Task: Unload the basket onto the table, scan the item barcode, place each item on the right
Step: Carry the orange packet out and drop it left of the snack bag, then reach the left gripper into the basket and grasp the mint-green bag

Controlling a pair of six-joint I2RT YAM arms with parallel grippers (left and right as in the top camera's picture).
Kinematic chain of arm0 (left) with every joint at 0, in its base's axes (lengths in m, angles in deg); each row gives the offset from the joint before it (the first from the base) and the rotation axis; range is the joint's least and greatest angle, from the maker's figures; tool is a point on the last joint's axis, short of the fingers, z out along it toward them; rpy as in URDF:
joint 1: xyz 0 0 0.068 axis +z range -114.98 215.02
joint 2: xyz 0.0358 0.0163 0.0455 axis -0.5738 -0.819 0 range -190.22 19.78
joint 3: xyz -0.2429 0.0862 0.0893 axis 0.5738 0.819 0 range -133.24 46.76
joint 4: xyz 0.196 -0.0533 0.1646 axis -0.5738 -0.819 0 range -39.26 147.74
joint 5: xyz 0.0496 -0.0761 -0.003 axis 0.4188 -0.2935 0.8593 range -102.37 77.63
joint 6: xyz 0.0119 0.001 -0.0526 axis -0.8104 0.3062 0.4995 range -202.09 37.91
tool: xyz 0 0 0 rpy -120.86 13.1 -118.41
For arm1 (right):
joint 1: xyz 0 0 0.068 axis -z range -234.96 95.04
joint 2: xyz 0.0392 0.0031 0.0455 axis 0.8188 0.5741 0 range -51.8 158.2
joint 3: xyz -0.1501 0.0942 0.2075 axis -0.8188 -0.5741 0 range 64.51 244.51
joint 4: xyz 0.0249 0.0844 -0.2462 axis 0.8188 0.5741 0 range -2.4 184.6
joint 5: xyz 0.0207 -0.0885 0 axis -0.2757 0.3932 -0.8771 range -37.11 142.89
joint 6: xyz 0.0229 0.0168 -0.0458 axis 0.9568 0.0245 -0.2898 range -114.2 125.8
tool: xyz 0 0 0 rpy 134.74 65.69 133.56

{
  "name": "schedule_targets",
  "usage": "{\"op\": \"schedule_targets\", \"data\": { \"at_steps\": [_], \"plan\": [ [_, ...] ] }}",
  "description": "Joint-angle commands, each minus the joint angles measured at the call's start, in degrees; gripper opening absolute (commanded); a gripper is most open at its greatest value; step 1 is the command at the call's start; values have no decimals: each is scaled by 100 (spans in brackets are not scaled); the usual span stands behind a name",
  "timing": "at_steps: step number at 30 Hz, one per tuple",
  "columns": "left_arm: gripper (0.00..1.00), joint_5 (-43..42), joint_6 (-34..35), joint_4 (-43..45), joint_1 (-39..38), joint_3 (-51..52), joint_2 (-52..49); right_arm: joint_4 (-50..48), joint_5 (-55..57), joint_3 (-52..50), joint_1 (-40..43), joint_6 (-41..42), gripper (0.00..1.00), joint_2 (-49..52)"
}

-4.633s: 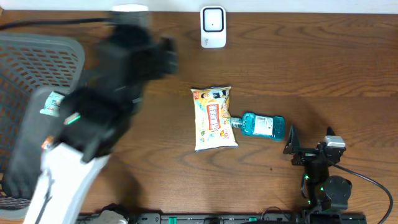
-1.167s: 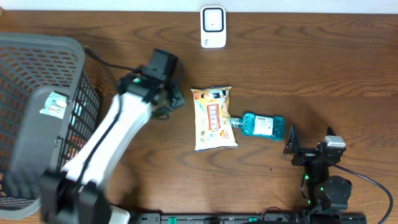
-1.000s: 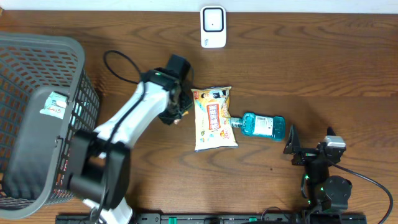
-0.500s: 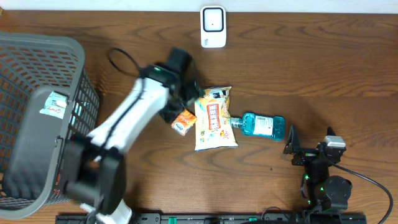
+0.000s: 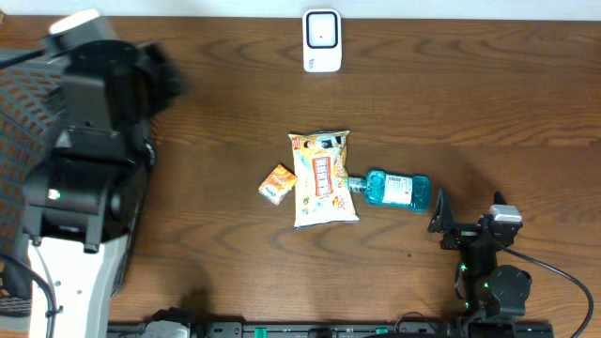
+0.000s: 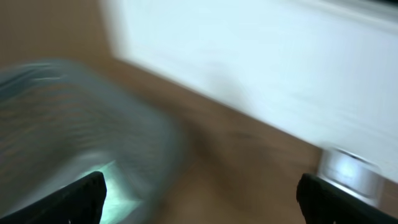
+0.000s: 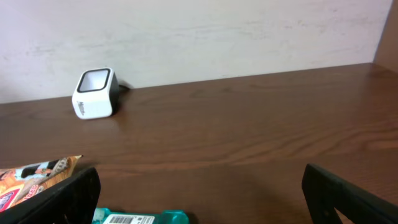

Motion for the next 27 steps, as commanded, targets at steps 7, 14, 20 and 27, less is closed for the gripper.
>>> {"op": "schedule_targets", "data": {
  "at_steps": [7,14,20,27],
  "plan": [
    [98,898,3587,-1799,2282,337,-562,22,33,-7,-44,-37,99,-31],
    [98,-2225,2341,-1440,3779,356,-1296,22,31,-7,-44,-37,99,-31],
    [98,-3565,1235,-1207,4385,356,-2225,24,33,-7,-44,-37,99,-31],
    [98,-3554,592,-1034,4446,356,-3405,24,31,-7,-44,-37,99,-31]
  ]
}}
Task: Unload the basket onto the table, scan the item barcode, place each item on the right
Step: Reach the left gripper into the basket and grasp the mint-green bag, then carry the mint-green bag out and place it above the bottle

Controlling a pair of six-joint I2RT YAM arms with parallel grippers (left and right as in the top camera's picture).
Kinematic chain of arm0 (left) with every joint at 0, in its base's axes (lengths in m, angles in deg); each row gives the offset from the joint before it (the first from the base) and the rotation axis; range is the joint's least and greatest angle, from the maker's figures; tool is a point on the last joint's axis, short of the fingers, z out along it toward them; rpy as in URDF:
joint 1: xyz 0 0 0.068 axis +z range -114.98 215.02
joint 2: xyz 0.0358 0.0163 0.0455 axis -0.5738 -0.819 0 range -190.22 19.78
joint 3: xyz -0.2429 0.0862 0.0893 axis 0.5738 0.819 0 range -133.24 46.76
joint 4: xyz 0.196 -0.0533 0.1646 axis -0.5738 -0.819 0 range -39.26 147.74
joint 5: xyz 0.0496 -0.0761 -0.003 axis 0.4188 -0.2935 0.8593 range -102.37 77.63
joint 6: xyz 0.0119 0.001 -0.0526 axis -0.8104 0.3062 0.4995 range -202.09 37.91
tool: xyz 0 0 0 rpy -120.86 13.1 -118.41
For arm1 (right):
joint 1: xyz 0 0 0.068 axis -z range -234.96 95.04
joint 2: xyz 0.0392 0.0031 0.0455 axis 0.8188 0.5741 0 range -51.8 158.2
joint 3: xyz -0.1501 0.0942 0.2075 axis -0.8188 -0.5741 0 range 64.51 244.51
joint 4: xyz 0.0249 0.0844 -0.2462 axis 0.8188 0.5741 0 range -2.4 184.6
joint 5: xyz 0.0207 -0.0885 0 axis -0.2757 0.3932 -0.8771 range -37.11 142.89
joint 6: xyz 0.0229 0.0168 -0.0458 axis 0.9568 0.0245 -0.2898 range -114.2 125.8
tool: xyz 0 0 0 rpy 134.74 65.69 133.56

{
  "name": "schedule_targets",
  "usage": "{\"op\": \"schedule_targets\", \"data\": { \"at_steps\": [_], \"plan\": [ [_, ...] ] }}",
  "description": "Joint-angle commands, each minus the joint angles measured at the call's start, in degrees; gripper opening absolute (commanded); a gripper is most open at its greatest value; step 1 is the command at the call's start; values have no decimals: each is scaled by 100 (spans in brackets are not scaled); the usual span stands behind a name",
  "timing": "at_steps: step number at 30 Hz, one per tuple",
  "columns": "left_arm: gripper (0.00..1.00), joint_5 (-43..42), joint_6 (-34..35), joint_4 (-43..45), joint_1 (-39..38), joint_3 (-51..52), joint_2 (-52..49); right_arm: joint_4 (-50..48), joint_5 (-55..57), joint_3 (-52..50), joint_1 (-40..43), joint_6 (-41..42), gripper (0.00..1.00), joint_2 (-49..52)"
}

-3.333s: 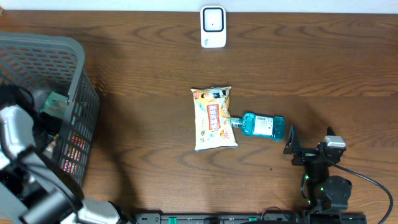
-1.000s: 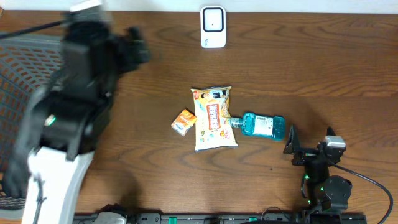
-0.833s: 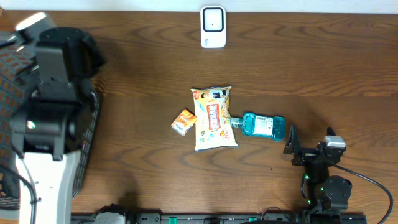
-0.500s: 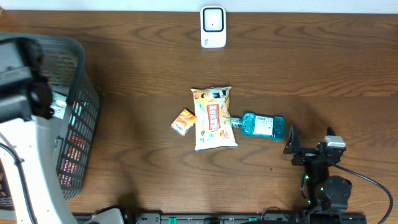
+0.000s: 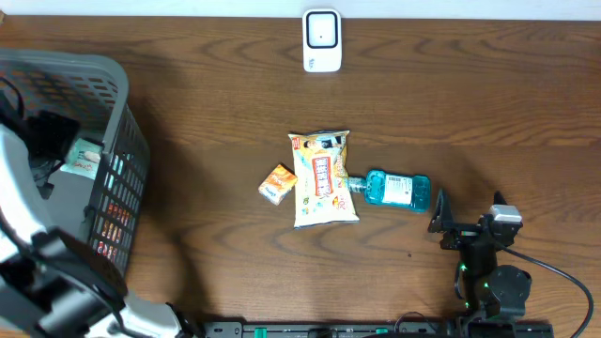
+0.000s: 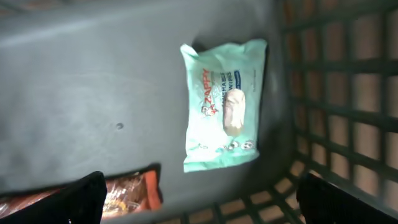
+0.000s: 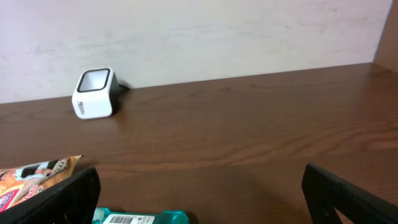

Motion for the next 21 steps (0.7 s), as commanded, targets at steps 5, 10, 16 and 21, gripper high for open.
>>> {"op": "schedule_targets", "data": {
  "at_steps": [5,10,16,21],
  "plan": [
    [98,-229,-505,201,15,24,-1029,26,31,-7,-44,-37,99,-31],
    [98,-232,-507,380,15,24,-1523,26,33,-7,-44,-37,99,-31],
    [98,-232,-518,466,13,24,-1902,26,33,-7,-44,-37,99,-31],
    [59,-234,-855,483,9,31,-1967,26,33,-7,-44,-37,99,-31]
  ]
}}
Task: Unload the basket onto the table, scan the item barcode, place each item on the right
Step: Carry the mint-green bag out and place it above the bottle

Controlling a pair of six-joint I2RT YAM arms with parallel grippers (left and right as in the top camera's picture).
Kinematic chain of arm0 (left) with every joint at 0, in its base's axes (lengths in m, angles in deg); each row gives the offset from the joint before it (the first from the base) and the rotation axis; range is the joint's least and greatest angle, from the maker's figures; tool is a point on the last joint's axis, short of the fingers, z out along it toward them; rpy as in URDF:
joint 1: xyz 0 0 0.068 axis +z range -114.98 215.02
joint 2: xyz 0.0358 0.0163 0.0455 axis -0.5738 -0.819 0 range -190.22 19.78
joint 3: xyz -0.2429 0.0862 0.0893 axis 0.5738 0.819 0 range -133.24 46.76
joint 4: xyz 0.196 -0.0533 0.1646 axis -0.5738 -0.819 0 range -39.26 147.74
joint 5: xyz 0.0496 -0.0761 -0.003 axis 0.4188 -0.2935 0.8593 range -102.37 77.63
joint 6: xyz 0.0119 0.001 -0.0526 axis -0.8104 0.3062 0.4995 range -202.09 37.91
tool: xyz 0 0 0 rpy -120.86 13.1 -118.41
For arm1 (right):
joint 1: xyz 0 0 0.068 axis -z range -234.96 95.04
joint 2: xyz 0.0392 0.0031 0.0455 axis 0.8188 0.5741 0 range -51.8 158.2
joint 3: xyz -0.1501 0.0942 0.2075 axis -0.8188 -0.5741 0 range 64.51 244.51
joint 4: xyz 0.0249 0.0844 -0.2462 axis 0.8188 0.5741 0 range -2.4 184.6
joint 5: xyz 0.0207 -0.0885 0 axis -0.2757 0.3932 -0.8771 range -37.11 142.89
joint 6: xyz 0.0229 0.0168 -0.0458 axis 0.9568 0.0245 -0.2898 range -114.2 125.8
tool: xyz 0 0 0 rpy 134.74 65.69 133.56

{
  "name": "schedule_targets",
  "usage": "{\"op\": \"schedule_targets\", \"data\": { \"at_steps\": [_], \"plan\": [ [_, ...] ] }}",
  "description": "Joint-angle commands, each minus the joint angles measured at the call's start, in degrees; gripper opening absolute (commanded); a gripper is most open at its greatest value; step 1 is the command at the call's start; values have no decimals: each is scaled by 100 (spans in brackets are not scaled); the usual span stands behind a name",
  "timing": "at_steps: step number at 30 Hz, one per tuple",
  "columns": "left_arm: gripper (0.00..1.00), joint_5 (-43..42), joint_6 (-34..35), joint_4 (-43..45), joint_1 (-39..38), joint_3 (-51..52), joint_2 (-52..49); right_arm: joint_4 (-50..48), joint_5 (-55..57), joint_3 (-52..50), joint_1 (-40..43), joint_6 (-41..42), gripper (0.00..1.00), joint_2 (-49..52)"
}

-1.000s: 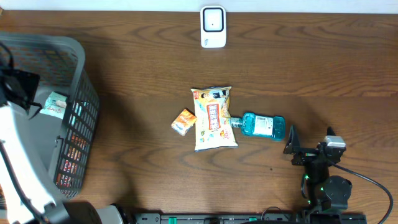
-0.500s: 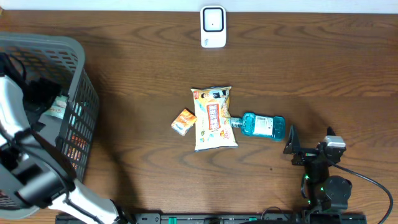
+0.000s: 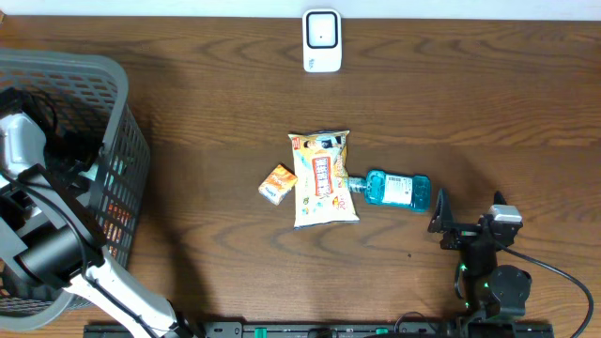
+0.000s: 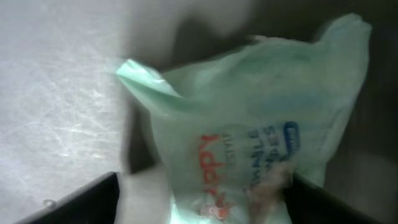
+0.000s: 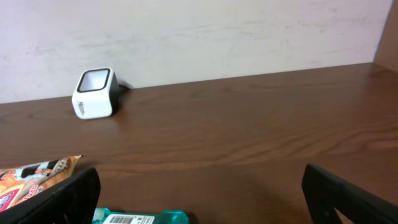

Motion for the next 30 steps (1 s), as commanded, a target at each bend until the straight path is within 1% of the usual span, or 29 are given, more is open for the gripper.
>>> {"op": "schedule_targets", "data": {
  "at_steps": [1,3,4,9,12,16,20,23,25,28,30],
  "plan": [
    [42,105,-404,-48,13,31,-179,26,33,-7,-44,-39,99,-31],
    [11,105,-498,-96,13,31,-179,26,31,-7,-44,-37,99,-31],
    [8,105,-507,-120,13,28,-179,26,31,-7,-44,-37,99,-31],
    [8,105,-573,-291,48,-11,-7,24,33,-7,-44,-37,99,-31],
    [7,105,-568,-455,111,-166,350,26,33,-7,-44,-37,99,-31],
    [7,105,-516,-459,205,-302,1259,26,31,-7,-44,-37,99,-31],
    [7,105,-476,-37,227,-302,2592,26,33,-7,-44,-37,99,-31],
    [8,74,-120,210,225,-302,3442,26,33,-7,-44,-37,99,-31],
    [7,-282,96,330,219,-302,3939,26,33,-7,-44,-37,99,-31],
    [7,-1272,190,514,105,-302,4575,26,31,-7,-44,-39,99,-31],
    [7,-1867,190,531,-144,-302,4951,26,33,-7,-44,-37,99,-31]
  ]
}}
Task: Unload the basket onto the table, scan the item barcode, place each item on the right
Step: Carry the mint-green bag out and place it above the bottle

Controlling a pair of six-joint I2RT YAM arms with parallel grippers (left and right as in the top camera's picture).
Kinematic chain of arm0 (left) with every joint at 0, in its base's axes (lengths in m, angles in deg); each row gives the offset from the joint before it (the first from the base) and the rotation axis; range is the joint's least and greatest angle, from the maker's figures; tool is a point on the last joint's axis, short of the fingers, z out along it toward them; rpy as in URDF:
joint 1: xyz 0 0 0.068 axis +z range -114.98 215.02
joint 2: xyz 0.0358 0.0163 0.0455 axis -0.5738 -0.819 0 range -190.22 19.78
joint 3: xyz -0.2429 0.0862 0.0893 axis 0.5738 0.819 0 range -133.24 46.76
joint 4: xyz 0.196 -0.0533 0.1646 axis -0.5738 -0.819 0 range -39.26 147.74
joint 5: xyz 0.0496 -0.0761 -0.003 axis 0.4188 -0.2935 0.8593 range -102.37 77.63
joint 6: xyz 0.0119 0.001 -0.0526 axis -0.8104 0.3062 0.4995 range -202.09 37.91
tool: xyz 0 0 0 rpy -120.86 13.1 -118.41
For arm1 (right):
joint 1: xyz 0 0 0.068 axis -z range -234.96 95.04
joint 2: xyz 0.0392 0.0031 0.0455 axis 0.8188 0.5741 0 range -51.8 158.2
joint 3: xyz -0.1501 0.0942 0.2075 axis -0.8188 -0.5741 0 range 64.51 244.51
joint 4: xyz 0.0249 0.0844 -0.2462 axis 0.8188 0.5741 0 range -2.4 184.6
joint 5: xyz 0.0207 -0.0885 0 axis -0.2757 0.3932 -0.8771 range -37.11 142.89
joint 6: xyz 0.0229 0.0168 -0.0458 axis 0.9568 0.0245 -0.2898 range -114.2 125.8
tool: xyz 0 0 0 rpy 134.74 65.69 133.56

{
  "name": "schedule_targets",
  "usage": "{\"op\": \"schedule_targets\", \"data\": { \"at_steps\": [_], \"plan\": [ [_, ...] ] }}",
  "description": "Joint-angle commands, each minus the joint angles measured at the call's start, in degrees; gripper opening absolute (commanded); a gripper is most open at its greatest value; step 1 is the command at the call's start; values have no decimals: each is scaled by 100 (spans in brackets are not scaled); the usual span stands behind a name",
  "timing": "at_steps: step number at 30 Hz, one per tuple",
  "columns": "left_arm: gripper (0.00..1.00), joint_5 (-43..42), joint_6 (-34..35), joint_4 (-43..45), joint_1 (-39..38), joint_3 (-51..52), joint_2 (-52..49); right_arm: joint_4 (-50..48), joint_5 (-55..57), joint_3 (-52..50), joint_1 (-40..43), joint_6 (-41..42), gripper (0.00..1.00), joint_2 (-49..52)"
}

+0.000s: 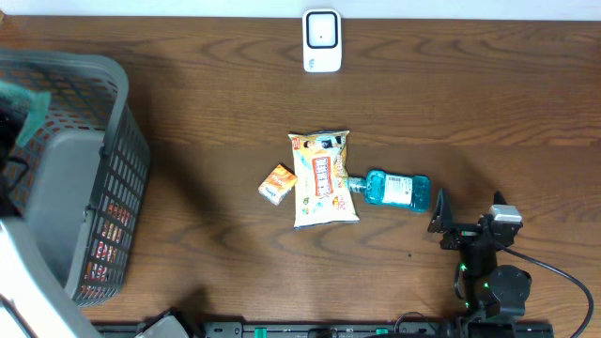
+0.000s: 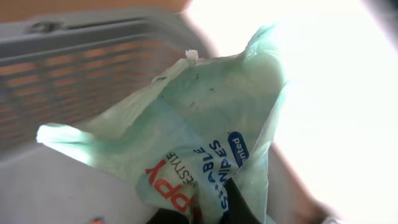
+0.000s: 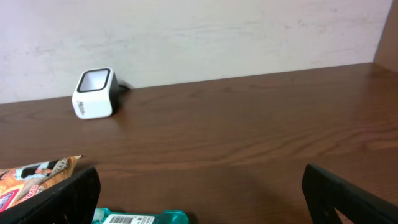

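Note:
A mint-green wipes pack (image 2: 205, 124) with red and blue print hangs crumpled from my left gripper (image 2: 208, 208), which is shut on its lower edge; a dark finger (image 2: 235, 200) presses into it. From overhead the pack (image 1: 21, 103) shows at the far left, over the grey basket (image 1: 113, 141). The white barcode scanner (image 1: 321, 39) stands at the table's far edge, also visible as the scanner (image 3: 94, 93) in the right wrist view. My right gripper (image 3: 202, 205) rests open near the front right, holding nothing.
Mid-table lie an orange snack bag (image 1: 324, 178), a small orange box (image 1: 278, 183) and a blue mouthwash bottle (image 1: 394, 190), the bottle just ahead of my right gripper (image 1: 467, 208). Something orange shows through the basket's lower wall.
My left gripper was low in the basket, right over the wipes pack. Now it is shut on the pack and holds it up above the basket. The right arm has not moved.
The left arm was blurred above the left of the table. Then its open gripper looked down on the wipes pack lying on the basket floor, then was close over it. Now the pack is gripped and raised. The right arm stayed still throughout.

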Motion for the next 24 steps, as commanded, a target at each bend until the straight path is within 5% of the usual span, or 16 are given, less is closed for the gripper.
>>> {"op": "schedule_targets", "data": {
  "at_steps": [1,9,15,24],
  "plan": [
    [7,-1349,166,2,-448,-17,455,26,31,-7,-44,-37,99,-31],
    [7,-1373,-175,-173,-3110,149,892,26,28,-7,-44,-37,99,-31],
    [7,-332,-310,-184,-5211,693,457,26,28,-7,-44,-37,99,-31],
    [7,212,-70,195,-6911,1217,-1185,26,31,-7,-44,-37,99,-31]
  ]
}}
